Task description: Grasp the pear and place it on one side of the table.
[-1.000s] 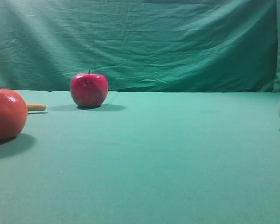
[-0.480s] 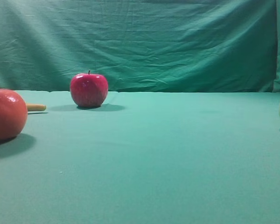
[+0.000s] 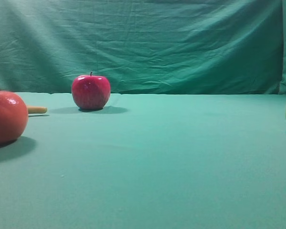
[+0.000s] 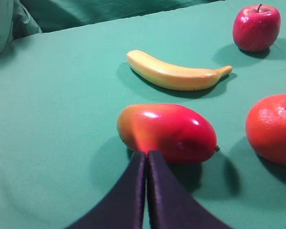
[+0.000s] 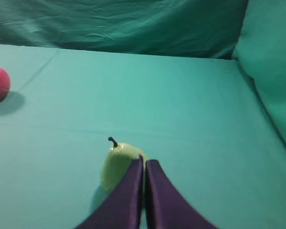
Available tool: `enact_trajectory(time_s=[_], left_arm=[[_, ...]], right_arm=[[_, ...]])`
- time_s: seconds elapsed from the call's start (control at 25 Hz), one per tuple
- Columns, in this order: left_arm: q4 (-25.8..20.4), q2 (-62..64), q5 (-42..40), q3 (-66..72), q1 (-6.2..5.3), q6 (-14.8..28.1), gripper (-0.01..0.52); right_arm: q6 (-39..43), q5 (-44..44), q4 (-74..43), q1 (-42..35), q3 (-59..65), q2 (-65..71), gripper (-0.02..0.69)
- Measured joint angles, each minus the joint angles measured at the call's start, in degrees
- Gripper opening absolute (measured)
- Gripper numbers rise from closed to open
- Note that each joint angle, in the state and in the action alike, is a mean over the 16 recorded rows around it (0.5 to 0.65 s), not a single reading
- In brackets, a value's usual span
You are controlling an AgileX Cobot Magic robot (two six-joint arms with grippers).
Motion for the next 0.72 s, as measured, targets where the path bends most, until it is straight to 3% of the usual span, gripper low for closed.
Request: enact_trajectory(time_s=[0.32,0.72], left_arm=[[0.00,0.00,0.00,0.00,0.00,0.00,0.000],[0.00,0.00,0.00,0.00,0.00,0.00,0.000]], right_arm=[[-0.35,-3.47,-0.46,-2.39,8.84,-5.29,0.000],[-1.25,-5.19,-0.79,-2.68,10.33,-5.49,0.000]])
